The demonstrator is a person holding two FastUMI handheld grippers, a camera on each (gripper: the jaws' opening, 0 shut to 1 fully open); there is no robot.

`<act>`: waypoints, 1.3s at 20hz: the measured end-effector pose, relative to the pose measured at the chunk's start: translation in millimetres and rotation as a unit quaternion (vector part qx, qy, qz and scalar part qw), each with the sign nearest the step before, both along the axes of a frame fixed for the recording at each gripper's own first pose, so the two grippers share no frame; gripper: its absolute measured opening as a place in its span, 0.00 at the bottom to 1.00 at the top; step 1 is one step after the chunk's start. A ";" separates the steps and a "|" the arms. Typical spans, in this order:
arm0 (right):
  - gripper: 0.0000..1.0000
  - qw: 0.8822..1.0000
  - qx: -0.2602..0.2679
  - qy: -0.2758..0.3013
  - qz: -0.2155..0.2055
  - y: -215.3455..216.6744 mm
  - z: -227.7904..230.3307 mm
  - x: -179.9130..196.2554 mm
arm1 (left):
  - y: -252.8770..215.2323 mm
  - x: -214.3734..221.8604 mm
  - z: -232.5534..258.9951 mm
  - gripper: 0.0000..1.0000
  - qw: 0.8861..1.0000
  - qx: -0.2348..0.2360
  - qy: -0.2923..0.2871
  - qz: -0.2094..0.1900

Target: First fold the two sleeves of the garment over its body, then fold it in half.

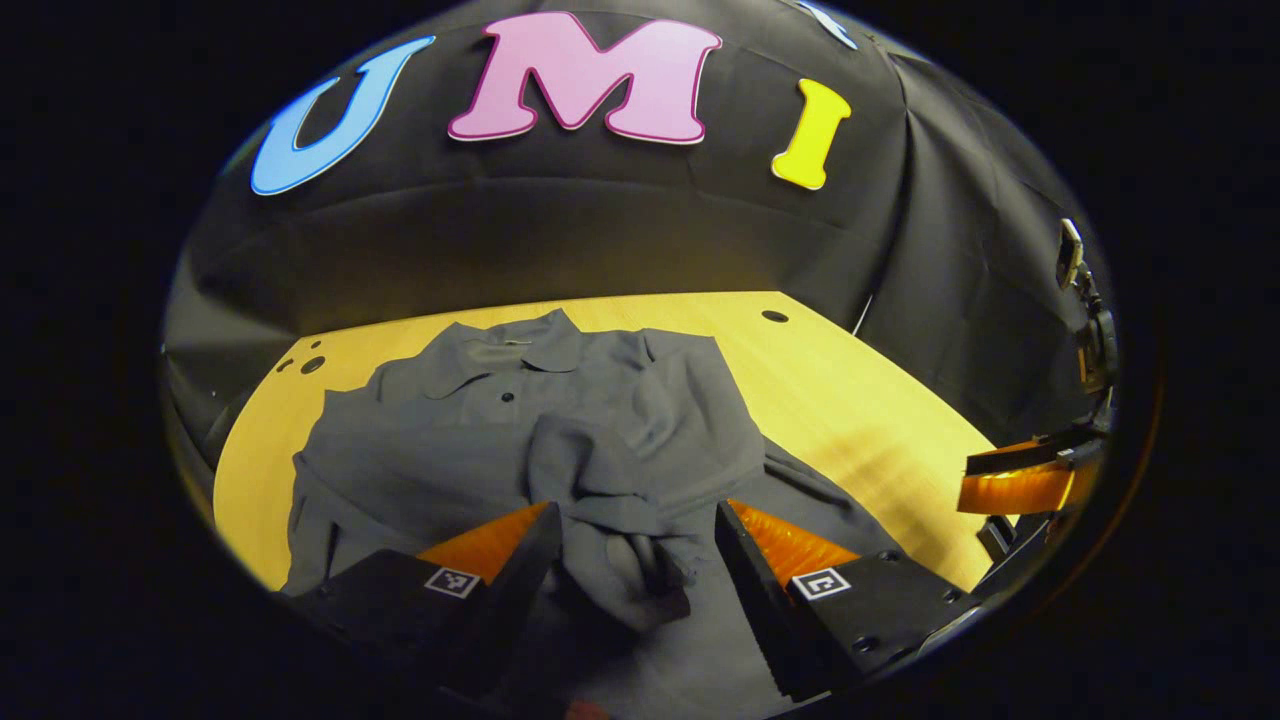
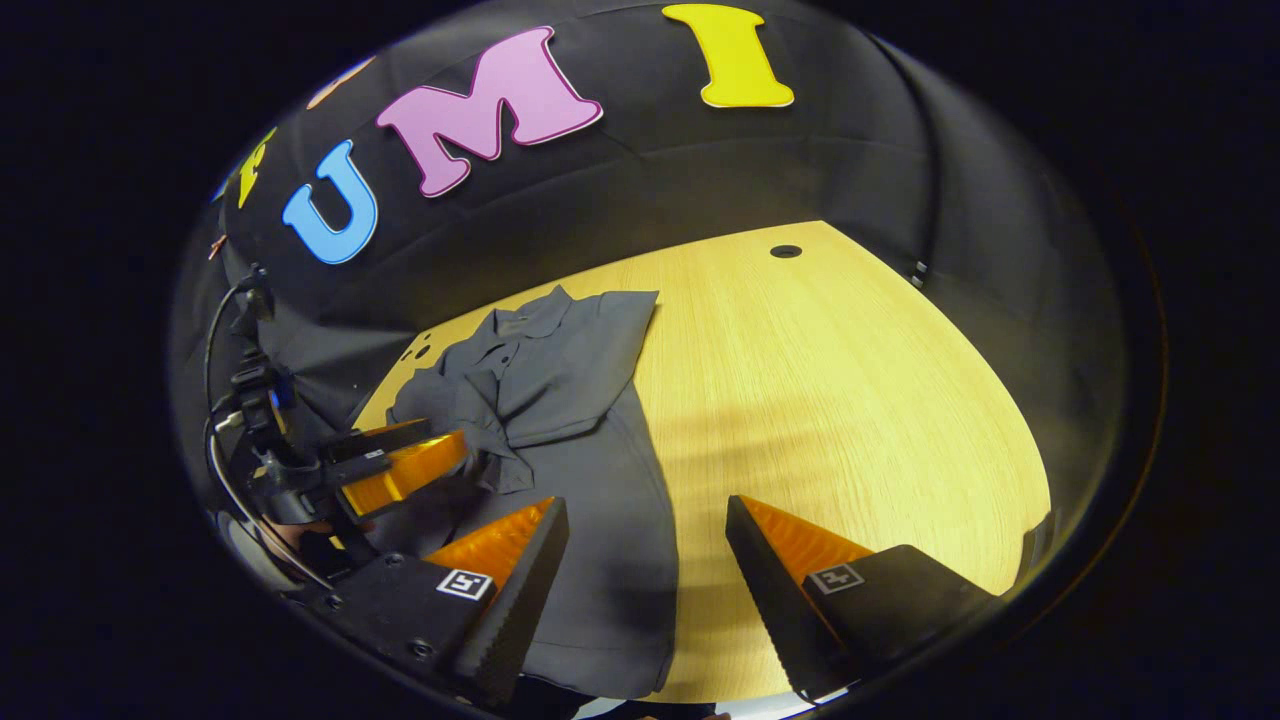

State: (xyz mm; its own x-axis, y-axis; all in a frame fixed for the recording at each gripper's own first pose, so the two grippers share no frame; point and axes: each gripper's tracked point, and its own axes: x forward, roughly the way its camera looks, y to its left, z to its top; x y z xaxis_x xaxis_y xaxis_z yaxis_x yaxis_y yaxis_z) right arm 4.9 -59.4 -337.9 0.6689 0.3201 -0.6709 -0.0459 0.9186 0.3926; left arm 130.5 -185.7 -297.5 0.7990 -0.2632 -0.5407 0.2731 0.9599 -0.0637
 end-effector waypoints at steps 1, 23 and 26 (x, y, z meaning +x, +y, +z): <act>0.98 1.000 -0.003 0.001 -0.001 0.3 0.6 -3.2 | 7.8 -11.1 3.3 0.97 1.000 -0.005 0.002 0.003; 0.99 0.991 -0.099 0.090 -0.007 27.2 -64.3 -78.3 | 271.8 -140.4 -78.3 0.96 0.972 0.057 0.128 0.187; 0.99 0.990 -0.104 0.098 0.002 31.5 -72.7 -80.8 | 269.4 -140.5 -87.2 0.99 0.972 0.067 0.141 0.177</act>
State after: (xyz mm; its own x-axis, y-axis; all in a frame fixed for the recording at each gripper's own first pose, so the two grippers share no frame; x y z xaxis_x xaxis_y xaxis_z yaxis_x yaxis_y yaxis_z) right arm -75.9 -27.9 -410.7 0.5178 0.1644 -0.8396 0.0084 0.9803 0.1971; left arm -9.9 83.8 -384.7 0.6417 0.0882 -0.7618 -0.0849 0.9954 0.0437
